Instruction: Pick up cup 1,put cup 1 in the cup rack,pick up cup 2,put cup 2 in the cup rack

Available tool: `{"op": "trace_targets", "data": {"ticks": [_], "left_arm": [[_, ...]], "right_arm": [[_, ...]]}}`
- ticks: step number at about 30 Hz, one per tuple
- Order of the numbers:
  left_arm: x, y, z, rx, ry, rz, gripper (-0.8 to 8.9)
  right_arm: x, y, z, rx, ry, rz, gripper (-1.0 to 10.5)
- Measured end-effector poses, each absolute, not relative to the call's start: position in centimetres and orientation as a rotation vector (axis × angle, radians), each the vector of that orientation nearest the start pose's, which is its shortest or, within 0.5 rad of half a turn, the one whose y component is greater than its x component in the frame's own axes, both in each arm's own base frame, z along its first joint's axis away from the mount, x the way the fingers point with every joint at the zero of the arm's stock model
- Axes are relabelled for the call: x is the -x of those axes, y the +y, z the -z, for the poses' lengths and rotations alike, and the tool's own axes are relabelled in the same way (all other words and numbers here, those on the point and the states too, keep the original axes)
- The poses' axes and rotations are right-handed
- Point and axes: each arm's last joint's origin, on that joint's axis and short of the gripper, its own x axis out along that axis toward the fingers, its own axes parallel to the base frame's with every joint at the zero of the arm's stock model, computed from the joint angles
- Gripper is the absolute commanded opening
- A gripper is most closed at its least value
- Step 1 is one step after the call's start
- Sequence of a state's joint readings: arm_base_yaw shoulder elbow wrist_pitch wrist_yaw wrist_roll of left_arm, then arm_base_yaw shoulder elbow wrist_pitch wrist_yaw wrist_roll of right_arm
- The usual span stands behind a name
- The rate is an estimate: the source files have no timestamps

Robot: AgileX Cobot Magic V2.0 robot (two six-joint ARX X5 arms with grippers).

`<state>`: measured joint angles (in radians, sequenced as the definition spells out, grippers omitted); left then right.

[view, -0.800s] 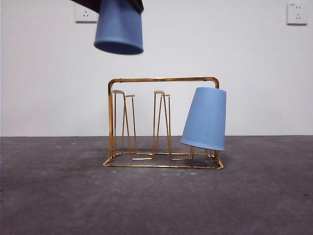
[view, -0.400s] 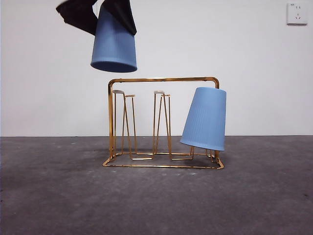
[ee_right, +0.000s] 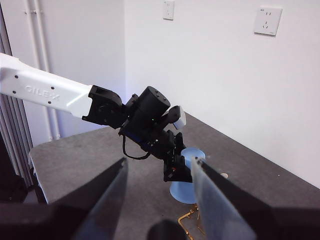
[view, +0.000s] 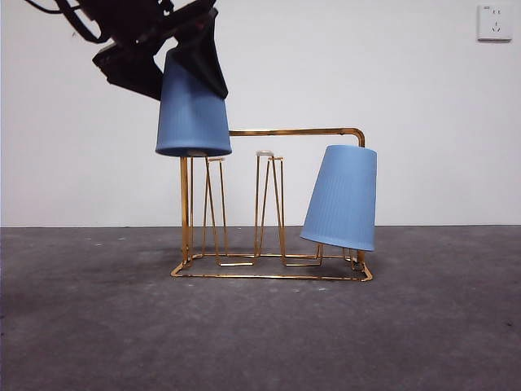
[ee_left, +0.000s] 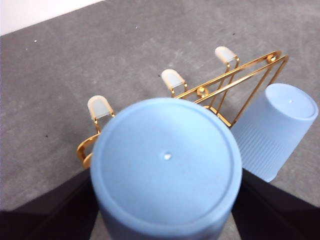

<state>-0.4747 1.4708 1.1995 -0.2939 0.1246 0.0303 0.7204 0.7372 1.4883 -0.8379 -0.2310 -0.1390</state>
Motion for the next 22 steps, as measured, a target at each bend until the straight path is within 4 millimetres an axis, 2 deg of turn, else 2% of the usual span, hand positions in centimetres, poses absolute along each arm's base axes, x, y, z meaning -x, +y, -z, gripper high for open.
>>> {"op": "trace_targets", "data": {"ticks": [5,14,22], "left_arm": [[-29.5,-15.6,-30.2,-0.124,0.538,0.593,-0.07],[-31.5,-16.6,-26.3,-0.145,0.657,0.588,-0.07],[-32.6,-17.1,-24.0,-0.152,0.698,0.585,-0.07]], "right_arm": [[-3.9,4.3,-48.4,0.151,0.021,-0.956,2.2],[-3.9,4.3,-48.3,0.151,0.027,-0.956,2.2],[-3.9,4.3,-48.3,0.153,0.032,-0.956,2.2]]}}
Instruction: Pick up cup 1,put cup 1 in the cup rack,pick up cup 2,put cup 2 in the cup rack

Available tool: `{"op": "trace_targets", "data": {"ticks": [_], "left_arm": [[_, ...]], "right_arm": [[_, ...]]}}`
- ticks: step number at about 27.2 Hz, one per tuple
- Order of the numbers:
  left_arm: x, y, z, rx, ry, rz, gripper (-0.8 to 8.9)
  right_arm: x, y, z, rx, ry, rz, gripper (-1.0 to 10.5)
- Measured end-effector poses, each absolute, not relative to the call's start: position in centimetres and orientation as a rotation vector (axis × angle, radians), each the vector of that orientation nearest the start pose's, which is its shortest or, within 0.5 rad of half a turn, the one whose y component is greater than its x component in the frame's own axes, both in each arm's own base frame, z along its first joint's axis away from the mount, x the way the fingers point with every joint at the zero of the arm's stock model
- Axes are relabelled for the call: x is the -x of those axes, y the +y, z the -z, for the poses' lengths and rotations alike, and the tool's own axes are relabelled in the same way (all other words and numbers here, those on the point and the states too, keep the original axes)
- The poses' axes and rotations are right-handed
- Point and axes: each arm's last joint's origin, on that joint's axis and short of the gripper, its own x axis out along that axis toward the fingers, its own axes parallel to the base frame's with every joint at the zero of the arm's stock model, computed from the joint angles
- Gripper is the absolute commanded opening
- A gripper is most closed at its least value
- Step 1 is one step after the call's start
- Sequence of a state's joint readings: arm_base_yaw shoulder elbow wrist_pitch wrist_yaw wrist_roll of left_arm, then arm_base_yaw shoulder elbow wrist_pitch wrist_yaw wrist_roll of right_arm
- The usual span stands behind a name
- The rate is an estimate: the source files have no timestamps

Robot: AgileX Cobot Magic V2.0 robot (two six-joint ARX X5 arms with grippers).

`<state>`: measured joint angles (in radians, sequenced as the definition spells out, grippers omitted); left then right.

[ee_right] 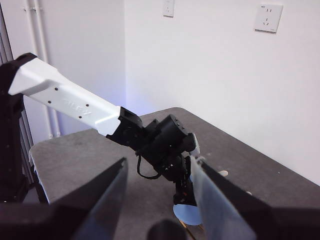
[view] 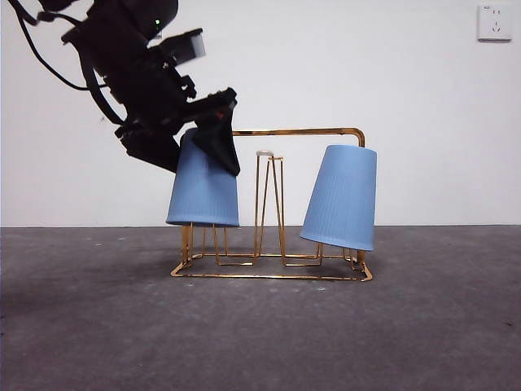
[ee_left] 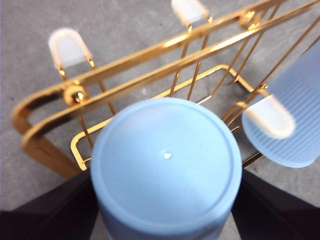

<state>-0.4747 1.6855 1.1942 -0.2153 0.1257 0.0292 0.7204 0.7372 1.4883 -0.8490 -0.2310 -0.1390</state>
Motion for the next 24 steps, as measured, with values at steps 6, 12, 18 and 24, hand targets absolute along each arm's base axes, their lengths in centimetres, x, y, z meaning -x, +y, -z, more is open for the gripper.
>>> {"op": "trace_targets", "data": {"ticks": [6,12,18,24], "left_arm": [[-32.8,-17.3,-23.2,-0.156,0.723,0.583,0.02],[-32.7,-17.0,-23.0,-0.161,0.756,0.577,4.20],[-32.6,-16.8,-22.8,-0.163,0.786,0.572,5.14],[-32.2,-16.6,-22.4,-0.172,0.847,0.568,5.70]], "right_arm": [[-4.0,4.3,-48.3,0.154,0.033,-0.942,2.2],[-4.0,4.3,-48.3,0.154,0.033,-0.942,2.2],[-4.0,4.3,-48.3,0.154,0.033,-0.942,2.2],[-4.0,4.3,-48.3,0.154,0.034,-0.942,2.2]]}}
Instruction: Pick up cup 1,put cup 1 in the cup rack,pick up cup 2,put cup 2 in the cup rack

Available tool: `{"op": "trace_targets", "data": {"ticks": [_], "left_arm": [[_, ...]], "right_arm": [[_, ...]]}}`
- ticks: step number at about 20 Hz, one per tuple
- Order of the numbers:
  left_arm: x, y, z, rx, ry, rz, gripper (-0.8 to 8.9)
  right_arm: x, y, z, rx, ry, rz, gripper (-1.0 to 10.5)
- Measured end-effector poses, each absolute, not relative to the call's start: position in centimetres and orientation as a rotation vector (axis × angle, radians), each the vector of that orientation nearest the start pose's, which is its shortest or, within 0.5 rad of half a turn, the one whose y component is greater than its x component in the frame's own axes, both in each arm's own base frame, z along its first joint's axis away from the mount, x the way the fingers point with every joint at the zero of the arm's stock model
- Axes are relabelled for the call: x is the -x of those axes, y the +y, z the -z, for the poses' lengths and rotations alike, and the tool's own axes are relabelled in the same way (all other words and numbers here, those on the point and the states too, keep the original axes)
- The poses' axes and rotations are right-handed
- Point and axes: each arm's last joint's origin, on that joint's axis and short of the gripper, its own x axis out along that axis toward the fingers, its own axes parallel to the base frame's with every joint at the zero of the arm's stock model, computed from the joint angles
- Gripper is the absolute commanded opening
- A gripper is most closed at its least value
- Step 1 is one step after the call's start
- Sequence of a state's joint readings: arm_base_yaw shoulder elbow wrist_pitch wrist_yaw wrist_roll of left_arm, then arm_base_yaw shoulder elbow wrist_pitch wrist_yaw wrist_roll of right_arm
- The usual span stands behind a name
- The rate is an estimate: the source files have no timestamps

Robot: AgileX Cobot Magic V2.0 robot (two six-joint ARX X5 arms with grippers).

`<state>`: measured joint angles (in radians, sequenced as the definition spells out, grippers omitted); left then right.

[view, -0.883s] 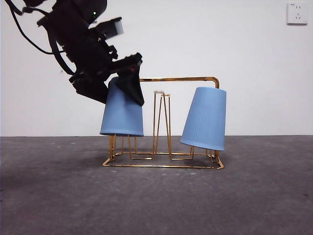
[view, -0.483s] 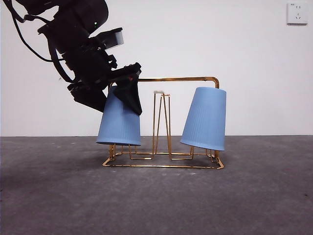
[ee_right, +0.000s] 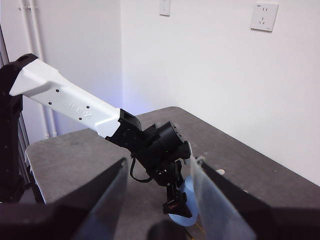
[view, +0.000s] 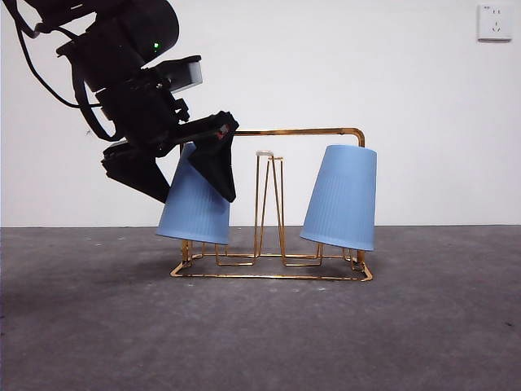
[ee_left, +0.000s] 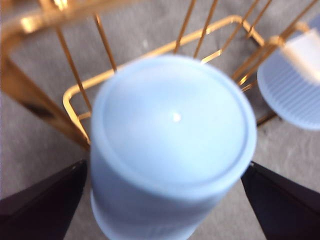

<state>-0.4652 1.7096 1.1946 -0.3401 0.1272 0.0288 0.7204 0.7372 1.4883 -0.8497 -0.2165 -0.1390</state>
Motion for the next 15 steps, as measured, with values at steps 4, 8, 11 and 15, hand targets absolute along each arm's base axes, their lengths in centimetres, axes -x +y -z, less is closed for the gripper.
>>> {"op": "trace_targets", "data": {"ticks": [4,8,11,15], "left_arm": [[-31.8,-16.4,-22.1,-0.182,0.906,0.564,5.70],[-30.9,-15.9,-23.2,-0.185,0.925,0.563,5.70],[-29.7,-15.3,-24.3,-0.188,0.962,0.565,5.69],[-27.1,-14.2,-26.2,-0.170,1.052,0.612,5.65]], "right_arm": [[-4.0,4.3,-48.2,0.157,0.044,-0.942,2.2],[-3.9,4.3,-48.1,0.166,0.051,-0.943,2.2],[-3.9,4.3,-48.1,0.167,0.052,-0.943,2.2],[-4.0,4.3,-47.5,0.179,0.113,-0.944,2.2]]}}
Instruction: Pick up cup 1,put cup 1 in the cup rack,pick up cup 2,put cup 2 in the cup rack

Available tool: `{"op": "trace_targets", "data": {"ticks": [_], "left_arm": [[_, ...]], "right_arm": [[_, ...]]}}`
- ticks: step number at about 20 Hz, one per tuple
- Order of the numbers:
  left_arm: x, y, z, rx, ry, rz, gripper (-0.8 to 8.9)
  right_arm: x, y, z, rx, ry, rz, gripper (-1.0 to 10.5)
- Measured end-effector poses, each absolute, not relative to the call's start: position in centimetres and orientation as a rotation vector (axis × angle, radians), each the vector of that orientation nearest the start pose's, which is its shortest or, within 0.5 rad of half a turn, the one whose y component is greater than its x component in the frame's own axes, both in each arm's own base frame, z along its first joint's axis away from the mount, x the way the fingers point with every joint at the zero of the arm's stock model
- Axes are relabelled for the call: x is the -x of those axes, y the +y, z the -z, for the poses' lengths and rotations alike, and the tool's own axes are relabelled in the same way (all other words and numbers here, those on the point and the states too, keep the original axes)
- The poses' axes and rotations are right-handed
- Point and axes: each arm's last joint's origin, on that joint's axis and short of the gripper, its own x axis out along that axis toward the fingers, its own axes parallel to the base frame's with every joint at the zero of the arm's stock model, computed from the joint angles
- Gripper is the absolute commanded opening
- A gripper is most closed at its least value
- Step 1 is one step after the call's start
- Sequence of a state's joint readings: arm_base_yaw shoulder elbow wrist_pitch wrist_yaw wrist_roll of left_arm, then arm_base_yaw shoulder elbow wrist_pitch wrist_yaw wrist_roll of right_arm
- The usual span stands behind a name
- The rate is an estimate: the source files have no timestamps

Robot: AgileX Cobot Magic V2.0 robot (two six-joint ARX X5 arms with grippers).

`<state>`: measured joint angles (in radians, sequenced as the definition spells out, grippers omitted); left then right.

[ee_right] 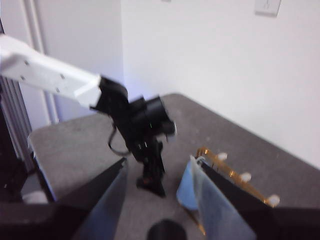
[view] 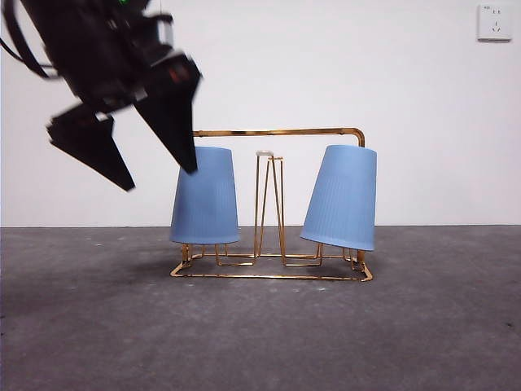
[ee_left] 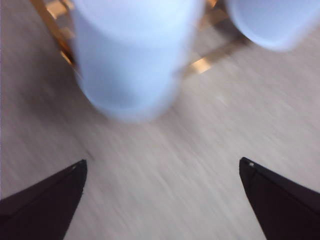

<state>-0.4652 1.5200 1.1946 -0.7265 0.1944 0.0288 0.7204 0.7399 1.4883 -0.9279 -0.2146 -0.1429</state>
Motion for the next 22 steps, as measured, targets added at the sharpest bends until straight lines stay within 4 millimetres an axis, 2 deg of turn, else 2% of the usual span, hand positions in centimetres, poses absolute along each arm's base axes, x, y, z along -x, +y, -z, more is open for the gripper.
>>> {"op": "trace_targets", "data": {"ticks": [4,9,12,13,18,22], "left_arm": [[-23.5,-12.9,-30.0,-0.076,1.023,0.740,5.63],[-17.3,-10.2,-35.9,0.068,0.818,0.888,5.61],[-14.0,-8.6,-38.1,0.100,0.697,0.900,5.59],[-13.2,-8.2,-38.5,0.107,0.673,0.902,5.34],[-10.5,-6.8,-39.3,0.117,0.631,0.906,2.37],[-9.4,-6.3,-39.4,0.122,0.624,0.905,0.23]], "right_arm": [[-4.8,4.8,-46.1,0.229,0.281,-0.890,2.2],[-6.7,6.3,-43.7,0.314,0.595,-0.829,2.2],[-7.5,7.0,-43.0,0.330,0.700,-0.815,2.2],[-7.8,7.2,-42.9,0.330,0.718,-0.813,2.2],[-8.7,8.0,-42.5,0.326,0.769,-0.802,2.1],[-9.0,8.3,-42.3,0.319,0.790,-0.795,0.0]]}}
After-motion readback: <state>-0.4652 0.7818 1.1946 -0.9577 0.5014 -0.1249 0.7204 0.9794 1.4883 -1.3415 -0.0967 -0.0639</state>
